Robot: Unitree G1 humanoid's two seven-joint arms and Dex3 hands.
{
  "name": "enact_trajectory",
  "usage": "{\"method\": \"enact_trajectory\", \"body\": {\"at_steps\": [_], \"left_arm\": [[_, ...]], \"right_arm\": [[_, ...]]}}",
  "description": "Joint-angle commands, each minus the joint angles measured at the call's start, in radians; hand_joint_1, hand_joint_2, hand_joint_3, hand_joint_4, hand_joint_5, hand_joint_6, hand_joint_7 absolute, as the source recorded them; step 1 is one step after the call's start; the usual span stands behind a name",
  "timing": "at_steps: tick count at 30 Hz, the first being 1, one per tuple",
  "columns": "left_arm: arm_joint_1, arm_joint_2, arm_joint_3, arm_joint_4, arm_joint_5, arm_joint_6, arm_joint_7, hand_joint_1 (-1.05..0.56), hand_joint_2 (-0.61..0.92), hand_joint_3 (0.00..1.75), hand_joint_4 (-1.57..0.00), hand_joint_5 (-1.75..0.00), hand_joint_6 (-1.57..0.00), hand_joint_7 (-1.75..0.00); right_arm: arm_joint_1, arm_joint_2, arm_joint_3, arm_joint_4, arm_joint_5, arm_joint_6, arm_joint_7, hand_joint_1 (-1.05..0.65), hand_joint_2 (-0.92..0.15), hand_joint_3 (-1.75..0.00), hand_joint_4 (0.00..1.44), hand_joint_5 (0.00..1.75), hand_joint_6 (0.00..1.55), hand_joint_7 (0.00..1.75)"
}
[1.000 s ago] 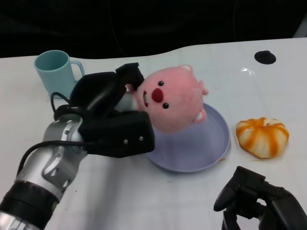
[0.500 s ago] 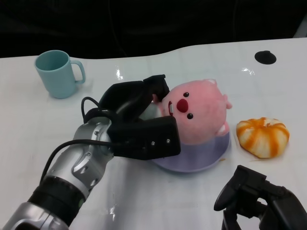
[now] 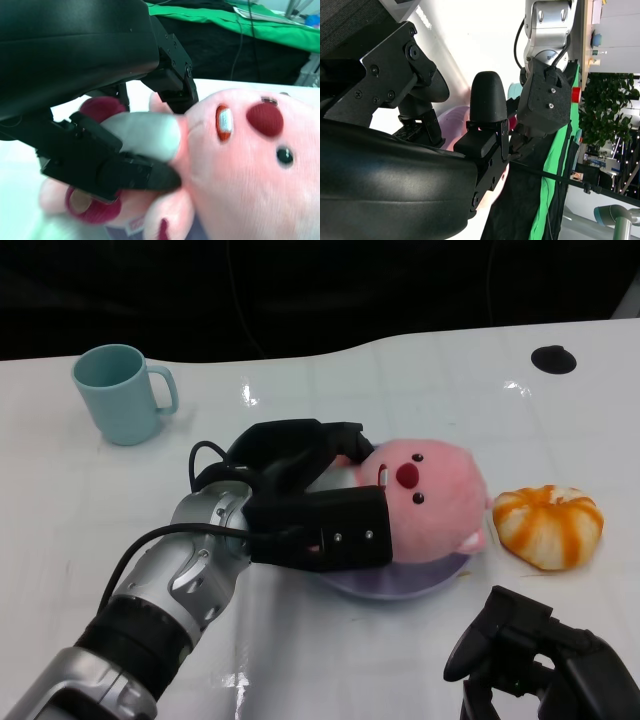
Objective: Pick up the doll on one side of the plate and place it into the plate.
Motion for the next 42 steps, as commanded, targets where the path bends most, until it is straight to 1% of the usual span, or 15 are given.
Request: {"method": "enact_trajectory", "body": {"at_steps": [1, 4, 7, 9, 15, 19, 26, 31, 34, 35, 36, 37, 38, 40, 42], "left_arm": [[-0.016, 0.047, -0.038, -0.053, 0.053, 0.016, -0.051, -0.68, 0.92, 0.29, -0.08, -0.38, -0.25, -0.01], [-0.021, 0.074, -0.062, -0.094, 0.083, 0.037, -0.125, -0.82, 0.92, 0.42, -0.01, -0.18, -0.12, 0.0], [-0.008, 0.096, -0.063, -0.146, 0.094, 0.048, -0.167, -0.91, 0.92, 0.48, 0.0, -0.04, -0.07, 0.0], [0.001, 0.107, -0.06, -0.174, 0.097, 0.052, -0.181, -0.94, 0.92, 0.51, 0.0, -0.01, -0.06, 0.0], [0.044, 0.163, -0.027, -0.313, 0.069, 0.054, -0.25, -0.95, 0.92, 0.53, -0.01, -0.01, -0.06, 0.0], [0.079, 0.197, 0.011, -0.396, 0.042, 0.04, -0.267, -0.95, 0.92, 0.53, -0.03, -0.02, -0.07, -0.01], [0.217, 0.237, 0.164, -0.549, -0.194, -0.002, -0.329, -0.85, 0.92, 0.49, -0.09, -0.07, -0.12, -0.03], [0.325, 0.222, 0.267, -0.62, -0.399, -0.006, -0.367, -0.79, 0.92, 0.43, -0.13, -0.11, -0.17, -0.05], [0.389, 0.205, 0.312, -0.658, -0.484, -0.027, -0.351, -0.69, 0.92, 0.35, -0.18, -0.16, -0.22, -0.07], [0.407, 0.201, 0.323, -0.671, -0.5, -0.033, -0.344, -0.64, 0.92, 0.33, -0.17, -0.31, -0.26, -0.07], [0.419, 0.199, 0.329, -0.681, -0.508, -0.034, -0.34, -0.62, 0.92, 0.32, -0.09, -0.51, -0.28, -0.06], [0.449, 0.182, 0.353, -0.702, -0.55, -0.034, -0.336, -0.61, 0.92, 0.31, -0.05, -0.61, -0.29, -0.06], [0.474, 0.169, 0.372, -0.72, -0.586, -0.032, -0.335, -0.53, 0.92, 0.27, -0.04, -0.75, -0.34, -0.07], [0.521, 0.146, 0.407, -0.753, -0.661, -0.024, -0.339, -0.46, 0.92, 0.24, -0.05, -0.84, -0.39, -0.09], [0.537, 0.14, 0.418, -0.768, -0.687, -0.015, -0.341, -0.43, 0.92, 0.22, -0.09, -0.9, -0.42, -0.11]], "right_arm": [[0.002, -0.008, -0.004, -0.013, 0.001, 0.0, -0.001, 0.08, -0.42, -1.36, 0.71, 1.75, 0.62, 1.53], [0.001, -0.008, -0.006, -0.015, 0.001, 0.002, -0.001, 0.08, -0.42, -1.37, 0.71, 1.75, 0.62, 1.52], [0.001, -0.009, -0.007, -0.015, 0.0, 0.003, -0.002, 0.08, -0.42, -1.37, 0.71, 1.75, 0.62, 1.52], [0.001, -0.009, -0.008, -0.016, 0.001, 0.004, -0.001, 0.08, -0.42, -1.37, 0.71, 1.75, 0.63, 1.52], [0.0, -0.009, -0.01, -0.015, 0.003, 0.006, -0.001, 0.08, -0.41, -1.37, 0.71, 1.75, 0.63, 1.52], [-0.002, -0.009, -0.009, -0.014, 0.001, 0.005, -0.001, 0.08, -0.41, -1.37, 0.71, 1.75, 0.63, 1.52], [-0.005, -0.01, -0.011, -0.015, 0.003, 0.012, 0.0, 0.08, -0.41, -1.38, 0.71, 1.75, 0.62, 1.52], [-0.006, -0.013, -0.013, -0.01, 0.005, 0.003, 0.003, 0.09, -0.41, -1.38, 0.71, 1.75, 0.62, 1.53], [-0.005, -0.013, -0.012, -0.011, 0.004, 0.004, 0.003, 0.08, -0.42, -1.38, 0.71, 1.75, 0.62, 1.53], [-0.004, -0.013, -0.012, -0.011, 0.003, 0.005, 0.003, 0.08, -0.42, -1.38, 0.71, 1.75, 0.62, 1.53], [-0.004, -0.013, -0.012, -0.012, 0.003, 0.006, 0.003, 0.08, -0.42, -1.38, 0.71, 1.75, 0.62, 1.53], [-0.004, -0.013, -0.012, -0.011, 0.004, 0.006, 0.003, 0.08, -0.42, -1.38, 0.71, 1.75, 0.62, 1.53], [-0.004, -0.012, -0.012, -0.011, 0.007, 0.006, 0.004, 0.08, -0.42, -1.38, 0.71, 1.75, 0.62, 1.53], [-0.004, -0.012, -0.012, -0.012, 0.01, 0.009, 0.005, 0.08, -0.42, -1.37, 0.71, 1.75, 0.62, 1.53], [-0.004, -0.013, -0.012, -0.014, 0.009, 0.01, 0.005, 0.08, -0.42, -1.37, 0.71, 1.75, 0.62, 1.53]]}}
